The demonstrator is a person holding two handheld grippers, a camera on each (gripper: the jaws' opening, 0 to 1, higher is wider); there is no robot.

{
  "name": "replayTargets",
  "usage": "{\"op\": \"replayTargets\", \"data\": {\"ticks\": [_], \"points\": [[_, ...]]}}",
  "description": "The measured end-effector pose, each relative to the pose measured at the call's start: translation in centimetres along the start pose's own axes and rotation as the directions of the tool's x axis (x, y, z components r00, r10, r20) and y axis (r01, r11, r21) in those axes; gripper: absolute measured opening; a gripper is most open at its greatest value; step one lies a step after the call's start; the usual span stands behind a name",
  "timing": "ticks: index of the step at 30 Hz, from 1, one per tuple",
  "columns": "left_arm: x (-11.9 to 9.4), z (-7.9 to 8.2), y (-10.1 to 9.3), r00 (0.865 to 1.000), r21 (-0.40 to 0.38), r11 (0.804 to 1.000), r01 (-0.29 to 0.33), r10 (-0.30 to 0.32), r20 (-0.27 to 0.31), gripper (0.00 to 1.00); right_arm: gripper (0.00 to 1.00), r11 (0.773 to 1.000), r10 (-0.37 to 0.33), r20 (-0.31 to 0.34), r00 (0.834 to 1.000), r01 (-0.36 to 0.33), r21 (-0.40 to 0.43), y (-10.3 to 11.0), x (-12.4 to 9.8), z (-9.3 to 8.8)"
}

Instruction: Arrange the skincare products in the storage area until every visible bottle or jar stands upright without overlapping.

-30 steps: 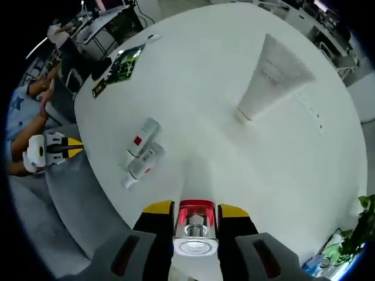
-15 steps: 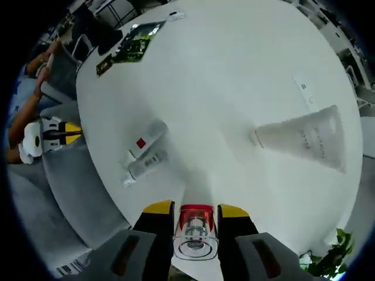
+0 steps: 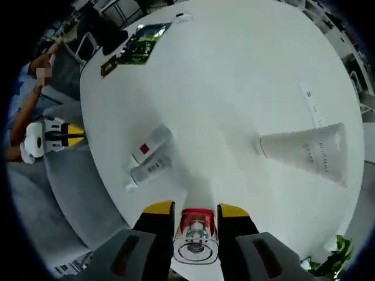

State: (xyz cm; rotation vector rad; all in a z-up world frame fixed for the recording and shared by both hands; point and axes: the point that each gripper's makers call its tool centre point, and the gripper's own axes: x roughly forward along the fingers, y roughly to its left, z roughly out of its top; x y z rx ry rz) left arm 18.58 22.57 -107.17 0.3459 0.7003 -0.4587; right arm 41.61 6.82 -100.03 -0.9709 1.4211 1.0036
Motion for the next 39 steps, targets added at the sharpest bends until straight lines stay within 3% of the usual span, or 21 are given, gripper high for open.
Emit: {"op": "replayTargets", "data": {"ticks": [1,2,3,4,6,11,14,16,17,20,21,22,23,25,27,28,29,32,35,38,39], "points": [[0.0,-0.1,0.0,1.000,0.000,1.000,0.002,-0.002,-0.003,0.00,0.15,1.000,0.005,0.008,1.000,-0.005,0.002,0.1,0.1,0.0],[0.0,-0.1,0.0,1.000,0.000,1.000,0.001,-0.001,-0.003,0.00,0.01,1.000,0.004,0.016,1.000,-0.004,-0.030,0.1,0.1,0.1],[0.0,0.0,0.0,1.000,0.001,1.000,0.001,-0.001,-0.001,0.00,0.00,0.997,-0.011,0.029,1.000,0.014,-0.074,-0.2,0.2,0.2],[0.0,0.0,0.0,1.000,0.001,1.000,0.002,-0.002,-0.001,0.00,0.00,0.995,-0.073,0.042,0.996,0.076,-0.064,-1.1,0.1,0.4],[0.0,-0.1,-0.1,1.000,0.002,1.000,0.004,-0.004,-0.004,0.00,0.12,0.997,-0.053,0.066,0.996,0.056,-0.054,-0.7,0.2,0.6],[0.1,-0.1,-0.1,1.000,0.002,1.000,0.008,-0.008,-0.006,0.00,0.19,0.997,-0.073,0.162,0.984,0.077,-0.016,-1.5,-0.6,1.4],[0.1,-0.1,-0.2,1.000,0.005,1.000,0.012,-0.012,-0.006,0.00,0.27,0.994,-0.098,0.311,0.945,0.078,0.078,-2.1,-2.3,2.7],[0.1,-0.2,-0.3,1.000,0.008,1.000,0.018,-0.018,-0.011,0.00,0.33,0.983,-0.094,0.470,0.878,0.007,0.183,-1.9,-4.1,4.1],[0.2,-0.3,-0.3,1.000,0.011,1.000,0.019,-0.019,-0.013,0.00,0.35,0.966,-0.117,0.559,0.821,-0.036,0.255,-2.1,-5.4,4.5],[0.1,-0.2,-0.4,1.000,0.012,1.000,0.020,-0.020,-0.009,0.00,0.37,0.934,-0.200,0.693,0.693,-0.078,0.348,-2.7,-7.7,4.3],[0.2,-0.2,-0.4,1.000,0.013,1.000,0.022,-0.022,-0.009,0.00,0.40,0.907,-0.276,0.717,0.640,-0.074,0.414,-3.3,-8.5,3.4],[0.2,-0.2,-0.4,1.000,0.014,1.000,0.022,-0.022,-0.011,0.00,0.43,0.902,-0.295,0.723,0.624,-0.068,0.426,-3.4,-8.7,3.1],[0.2,-0.2,-0.5,1.000,0.018,1.000,0.024,-0.023,-0.011,0.00,0.47,0.870,-0.379,0.730,0.568,-0.050,0.491,-3.8,-9.0,1.4],[0.2,-0.1,-0.5,1.000,0.019,1.000,0.024,-0.024,-0.007,0.00,0.52,0.837,-0.458,0.726,0.514,-0.028,0.547,-3.4,-8.8,-1.0],[0.1,-0.1,-0.5,1.000,0.021,0.999,0.024,-0.024,-0.009,0.00,0.57,0.778,-0.534,0.712,0.456,-0.064,0.625,-2.9,-8.2,-2.8],[0.2,-0.2,-0.6,1.000,0.022,0.999,0.025,-0.024,-0.009,0.00,0.57,0.743,-0.565,0.709,0.422,-0.114,0.660,-2.3,-7.4,-3.6],[0.2,-0.1,-0.6,1.000,0.023,0.999,0.025,-0.025,-0.009,0.00,0.58,0.735,-0.572,0.704,0.421,-0.118,0.667,-1.9,-6.6,-3.8],[0.2,-0.3,-0.9,0.999,0.031,0.999,0.039,-0.039,-0.015,0.00,0.64,0.756,-0.549,0.672,0.497,-0.048,0.653,-0.2,-2.6,-3.7],[0.2,-0.3,-1.0,0.999,0.038,0.998,0.046,-0.045,-0.018,0.00,0.69,0.740,-0.565,0.669,0.484,-0.063,0.670,-0.3,-1.5,-2.7],[0.3,-0.4,-1.1,0.999,0.037,0.998,0.048,-0.047,-0.022,0.00,0.68,0.716,-0.583,0.650,0.489,-0.069,0.694,-1.2,-0.3,-1.9],[0.3,-0.4,-1.1,0.999,0.037,0.998,0.049,-0.048,-0.023,0.00,0.68,0.707,-0.593,0.634,0.497,-0.055,0.705,-1.5,0.0,-1.9]]}}
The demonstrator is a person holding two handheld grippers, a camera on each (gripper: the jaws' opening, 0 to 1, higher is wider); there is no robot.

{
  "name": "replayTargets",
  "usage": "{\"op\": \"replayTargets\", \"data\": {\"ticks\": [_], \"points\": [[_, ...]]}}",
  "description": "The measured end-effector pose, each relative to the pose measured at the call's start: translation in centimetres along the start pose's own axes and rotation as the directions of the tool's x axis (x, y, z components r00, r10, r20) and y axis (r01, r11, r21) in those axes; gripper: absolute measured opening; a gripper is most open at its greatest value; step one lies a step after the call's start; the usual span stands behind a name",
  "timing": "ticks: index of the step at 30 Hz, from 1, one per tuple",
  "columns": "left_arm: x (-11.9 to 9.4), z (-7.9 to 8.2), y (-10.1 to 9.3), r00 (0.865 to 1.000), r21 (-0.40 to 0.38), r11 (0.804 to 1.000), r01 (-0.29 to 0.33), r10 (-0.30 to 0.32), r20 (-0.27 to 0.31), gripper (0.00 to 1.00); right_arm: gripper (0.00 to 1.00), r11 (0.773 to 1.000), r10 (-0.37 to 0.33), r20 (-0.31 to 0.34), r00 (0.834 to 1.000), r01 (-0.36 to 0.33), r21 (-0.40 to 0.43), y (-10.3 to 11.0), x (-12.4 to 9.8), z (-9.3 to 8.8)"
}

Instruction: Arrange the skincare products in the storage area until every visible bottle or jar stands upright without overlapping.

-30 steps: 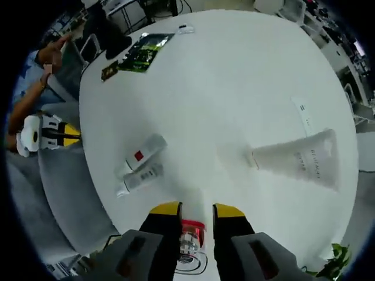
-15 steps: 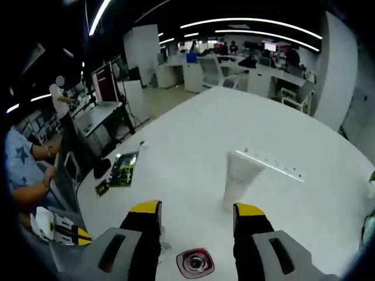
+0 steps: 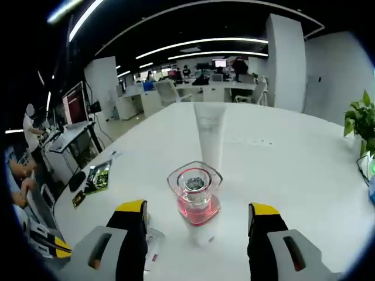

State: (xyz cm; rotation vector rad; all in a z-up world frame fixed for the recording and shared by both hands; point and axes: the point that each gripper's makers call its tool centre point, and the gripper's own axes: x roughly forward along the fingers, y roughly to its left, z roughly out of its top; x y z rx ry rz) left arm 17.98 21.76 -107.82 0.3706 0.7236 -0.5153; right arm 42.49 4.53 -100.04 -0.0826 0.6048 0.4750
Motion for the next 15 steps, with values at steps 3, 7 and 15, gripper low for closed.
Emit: {"op": "replayTargets", "data": {"ticks": [3,7,15], "points": [[0.0,-0.1,0.0,1.000,-0.003,1.000,0.001,-0.001,-0.006,0.00,0.66,0.999,-0.019,-0.001,1.000,0.019,0.026,0.2,1.2,0.0],[0.0,-0.2,0.1,1.000,-0.010,1.000,-0.003,0.003,-0.011,0.00,0.57,0.998,-0.065,0.005,0.998,0.065,0.028,0.0,2.5,-0.2],[0.1,-0.4,0.2,1.000,-0.014,1.000,-0.007,0.006,-0.017,0.00,0.36,0.996,-0.081,0.020,0.996,0.082,-0.019,-0.3,3.0,-0.2]]}}
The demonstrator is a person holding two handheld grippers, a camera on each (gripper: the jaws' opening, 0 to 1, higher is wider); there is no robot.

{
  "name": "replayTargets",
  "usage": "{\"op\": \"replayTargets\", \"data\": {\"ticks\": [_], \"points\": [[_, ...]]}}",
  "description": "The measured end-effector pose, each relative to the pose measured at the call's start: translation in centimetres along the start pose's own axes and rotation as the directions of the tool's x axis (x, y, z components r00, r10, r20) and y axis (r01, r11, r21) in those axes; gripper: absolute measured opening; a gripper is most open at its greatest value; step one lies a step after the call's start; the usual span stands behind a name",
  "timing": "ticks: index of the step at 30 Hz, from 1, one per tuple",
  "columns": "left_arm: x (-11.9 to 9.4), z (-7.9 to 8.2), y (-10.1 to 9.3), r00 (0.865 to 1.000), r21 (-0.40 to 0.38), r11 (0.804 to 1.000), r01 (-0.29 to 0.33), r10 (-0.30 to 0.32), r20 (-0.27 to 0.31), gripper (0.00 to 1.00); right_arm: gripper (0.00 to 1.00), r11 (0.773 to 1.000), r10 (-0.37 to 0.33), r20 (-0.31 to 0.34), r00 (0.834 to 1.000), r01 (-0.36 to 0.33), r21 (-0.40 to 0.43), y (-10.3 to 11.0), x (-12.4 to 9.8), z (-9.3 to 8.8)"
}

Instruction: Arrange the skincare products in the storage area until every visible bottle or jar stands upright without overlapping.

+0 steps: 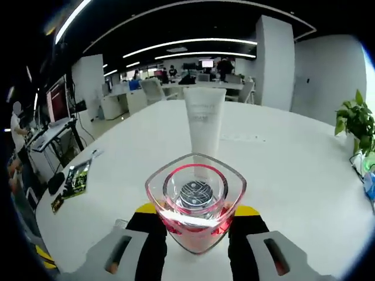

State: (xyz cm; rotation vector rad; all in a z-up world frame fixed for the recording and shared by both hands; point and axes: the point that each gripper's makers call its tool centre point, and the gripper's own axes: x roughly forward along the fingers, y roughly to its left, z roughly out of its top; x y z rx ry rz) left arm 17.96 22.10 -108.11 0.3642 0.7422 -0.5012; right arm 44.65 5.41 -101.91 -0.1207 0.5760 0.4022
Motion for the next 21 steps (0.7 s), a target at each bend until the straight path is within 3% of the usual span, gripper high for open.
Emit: {"op": "replayTargets", "data": {"ticks": [4,8,15,18,21], "points": [[0.0,0.0,0.0,1.000,-0.002,1.000,-0.002,0.002,0.001,0.00,0.31,0.999,0.045,-0.001,0.999,-0.045,0.027,0.1,-0.1,0.1],[0.0,0.0,-0.1,1.000,0.000,1.000,0.003,-0.003,0.001,0.00,0.30,0.996,0.092,-0.008,0.996,-0.092,-0.005,0.6,-0.2,0.0],[0.0,0.0,-0.2,1.000,0.002,1.000,0.009,-0.009,-0.002,0.00,0.29,0.980,0.193,0.012,0.981,-0.194,0.039,2.0,-1.7,-0.2],[-0.1,0.3,0.2,1.000,-0.040,0.999,-0.001,0.002,0.019,0.00,0.29,0.963,0.269,0.025,0.963,-0.270,0.025,3.2,-3.0,0.3],[-0.4,1.2,0.3,0.998,-0.078,0.997,0.007,-0.001,0.069,0.02,0.30,0.926,0.375,0.071,0.924,-0.377,0.013,5.0,-5.1,1.6]]}}
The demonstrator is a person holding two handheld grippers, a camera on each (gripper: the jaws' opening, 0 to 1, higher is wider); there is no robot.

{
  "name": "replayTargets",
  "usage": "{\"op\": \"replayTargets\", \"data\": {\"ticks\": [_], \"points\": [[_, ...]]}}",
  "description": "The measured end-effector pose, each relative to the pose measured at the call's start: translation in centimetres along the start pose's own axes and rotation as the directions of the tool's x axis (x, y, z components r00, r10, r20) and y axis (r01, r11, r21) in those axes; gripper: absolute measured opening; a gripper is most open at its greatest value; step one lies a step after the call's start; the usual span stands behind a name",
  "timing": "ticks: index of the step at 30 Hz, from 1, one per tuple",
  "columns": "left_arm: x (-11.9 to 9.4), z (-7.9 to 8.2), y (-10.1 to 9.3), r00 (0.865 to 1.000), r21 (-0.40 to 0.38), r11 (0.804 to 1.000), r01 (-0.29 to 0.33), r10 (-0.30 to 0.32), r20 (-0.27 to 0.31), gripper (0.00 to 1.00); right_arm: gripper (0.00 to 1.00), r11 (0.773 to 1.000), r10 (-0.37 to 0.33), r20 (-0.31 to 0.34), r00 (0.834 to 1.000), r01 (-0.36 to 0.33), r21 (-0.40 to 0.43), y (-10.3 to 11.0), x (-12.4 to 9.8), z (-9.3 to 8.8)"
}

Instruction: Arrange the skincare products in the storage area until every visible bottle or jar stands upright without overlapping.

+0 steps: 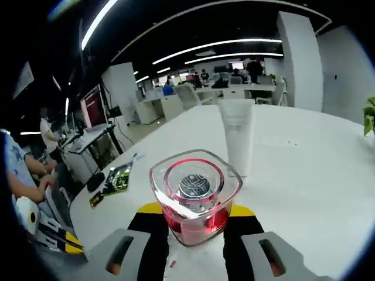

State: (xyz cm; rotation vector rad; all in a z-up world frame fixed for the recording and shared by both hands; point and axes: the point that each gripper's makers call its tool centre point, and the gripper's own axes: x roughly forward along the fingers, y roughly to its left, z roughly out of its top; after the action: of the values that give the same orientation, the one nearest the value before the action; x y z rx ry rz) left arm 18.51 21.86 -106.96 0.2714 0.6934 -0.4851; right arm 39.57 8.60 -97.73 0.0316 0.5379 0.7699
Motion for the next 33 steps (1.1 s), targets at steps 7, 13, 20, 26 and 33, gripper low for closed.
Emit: {"op": "replayTargets", "data": {"ticks": [7,13,20,26,33], "points": [[-0.7,2.6,-0.6,0.990,-0.097,0.993,0.061,-0.048,0.134,0.14,0.29,0.970,0.242,0.093,0.966,-0.243,0.006,5.8,-3.3,3.0],[-2.7,6.4,-0.5,0.939,-0.137,0.983,0.124,-0.072,0.335,0.28,0.30,0.902,0.431,0.074,0.899,-0.428,-0.053,10.2,-5.3,3.6],[-5.2,9.9,-1.2,0.851,-0.175,0.943,0.281,-0.161,0.500,0.50,0.30,0.804,0.589,-0.002,0.808,-0.587,-0.101,15.5,-7.0,2.1],[-6.2,11.0,-1.7,0.816,-0.211,0.898,0.386,-0.226,0.533,0.57,0.30,0.718,0.684,-0.066,0.726,-0.687,-0.112,19.6,-7.6,1.1],[-6.1,11.6,-2.8,0.801,-0.153,0.911,0.383,-0.245,0.546,0.50,0.30,0.716,0.682,-0.113,0.722,-0.691,-0.097,21.8,-6.8,-0.1]]}}
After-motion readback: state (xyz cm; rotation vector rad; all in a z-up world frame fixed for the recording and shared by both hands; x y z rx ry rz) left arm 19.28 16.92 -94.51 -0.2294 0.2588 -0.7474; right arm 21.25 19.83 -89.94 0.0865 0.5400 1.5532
